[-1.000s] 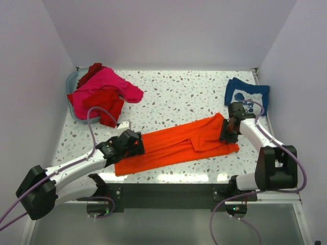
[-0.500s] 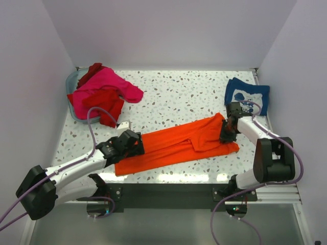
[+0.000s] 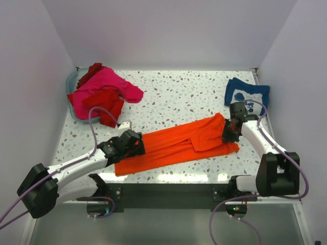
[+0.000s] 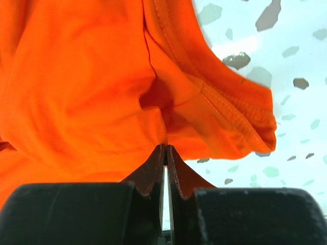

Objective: Fold and stack the t-shirts
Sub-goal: Fold the tshirt

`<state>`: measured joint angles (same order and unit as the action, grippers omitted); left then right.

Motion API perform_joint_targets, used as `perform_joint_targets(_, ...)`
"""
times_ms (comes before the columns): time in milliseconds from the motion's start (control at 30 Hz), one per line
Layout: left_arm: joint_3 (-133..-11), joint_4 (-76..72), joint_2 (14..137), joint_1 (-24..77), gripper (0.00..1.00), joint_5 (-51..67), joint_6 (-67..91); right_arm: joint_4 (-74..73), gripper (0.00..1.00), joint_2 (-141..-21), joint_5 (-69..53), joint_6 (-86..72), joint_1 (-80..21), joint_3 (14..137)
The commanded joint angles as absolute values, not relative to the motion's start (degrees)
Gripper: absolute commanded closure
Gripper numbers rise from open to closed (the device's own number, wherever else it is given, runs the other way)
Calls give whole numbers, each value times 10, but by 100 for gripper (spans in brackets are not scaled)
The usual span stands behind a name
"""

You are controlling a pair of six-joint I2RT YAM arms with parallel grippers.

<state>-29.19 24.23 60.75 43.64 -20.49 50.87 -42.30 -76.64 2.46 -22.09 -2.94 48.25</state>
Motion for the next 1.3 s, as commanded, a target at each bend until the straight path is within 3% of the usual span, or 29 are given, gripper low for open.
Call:
perform_joint_targets(0,-300,209,615,438,3,-199,499,-464,94,-752,20,-238,-29,491)
perform_joint_targets(467,-351,197,651,438,3,-194,442,-538,91,-699,28,-264,-30,509)
perform_joint_targets(633,-369,193,670,437,2,-196,425,-550,58,-701,45,-265,-30,516)
perform_joint_targets(733,-384,191,690,437,2,-209,418,-548,53,-686,48,-261,-30,526)
perform_joint_targets(1267,-372,80,800,437,2,-183,422,-435,52,-825,-18,-258,-50,550)
